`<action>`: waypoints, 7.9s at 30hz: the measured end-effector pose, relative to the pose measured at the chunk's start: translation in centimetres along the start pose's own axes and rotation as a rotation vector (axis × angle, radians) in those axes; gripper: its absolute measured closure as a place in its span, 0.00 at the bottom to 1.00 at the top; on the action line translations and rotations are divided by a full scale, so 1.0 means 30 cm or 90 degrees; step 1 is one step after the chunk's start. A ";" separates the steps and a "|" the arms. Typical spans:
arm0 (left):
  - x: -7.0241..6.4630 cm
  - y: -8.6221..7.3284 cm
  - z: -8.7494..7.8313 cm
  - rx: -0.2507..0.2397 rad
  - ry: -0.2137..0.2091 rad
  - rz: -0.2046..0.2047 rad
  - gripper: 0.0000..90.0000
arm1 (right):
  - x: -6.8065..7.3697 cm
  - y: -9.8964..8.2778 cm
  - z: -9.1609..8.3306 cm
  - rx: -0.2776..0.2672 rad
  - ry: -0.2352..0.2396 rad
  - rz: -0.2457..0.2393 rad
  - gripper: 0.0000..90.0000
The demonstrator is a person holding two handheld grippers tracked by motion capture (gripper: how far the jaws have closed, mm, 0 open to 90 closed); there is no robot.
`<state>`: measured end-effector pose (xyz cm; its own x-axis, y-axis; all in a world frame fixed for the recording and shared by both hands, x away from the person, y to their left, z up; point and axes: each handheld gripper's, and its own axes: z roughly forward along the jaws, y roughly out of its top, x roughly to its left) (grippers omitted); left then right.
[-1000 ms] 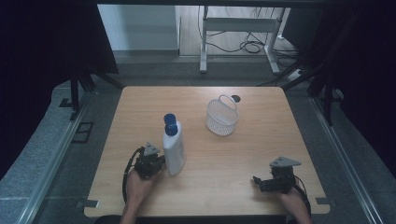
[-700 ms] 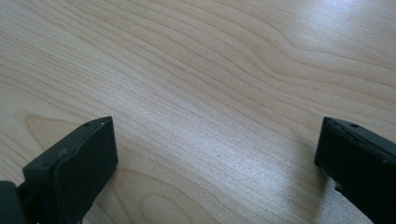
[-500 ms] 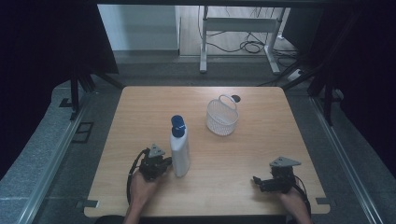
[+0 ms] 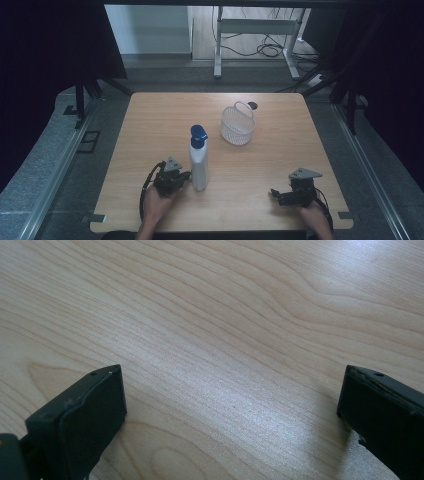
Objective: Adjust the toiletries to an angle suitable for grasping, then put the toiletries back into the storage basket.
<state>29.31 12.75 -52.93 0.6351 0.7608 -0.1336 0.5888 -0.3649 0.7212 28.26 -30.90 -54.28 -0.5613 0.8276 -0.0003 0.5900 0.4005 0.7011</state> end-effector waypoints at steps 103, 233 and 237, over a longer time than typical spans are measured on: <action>-0.138 -0.039 0.002 0.043 -0.007 0.058 0.28 | 0.064 0.045 -0.040 -0.023 0.032 -0.064 0.00; -0.133 -0.078 0.012 0.038 0.034 0.065 0.13 | 0.478 0.634 0.083 -0.110 0.175 -0.161 0.40; -0.133 -0.078 0.012 0.038 0.034 0.065 0.13 | 0.471 0.640 0.080 -0.101 0.187 -0.170 0.41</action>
<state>25.57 10.37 -54.33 0.6664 0.7452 -0.0243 0.5525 -0.4718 0.6871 33.04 -10.57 -42.54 -0.8373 0.5467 -0.0100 0.3179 0.5015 0.8046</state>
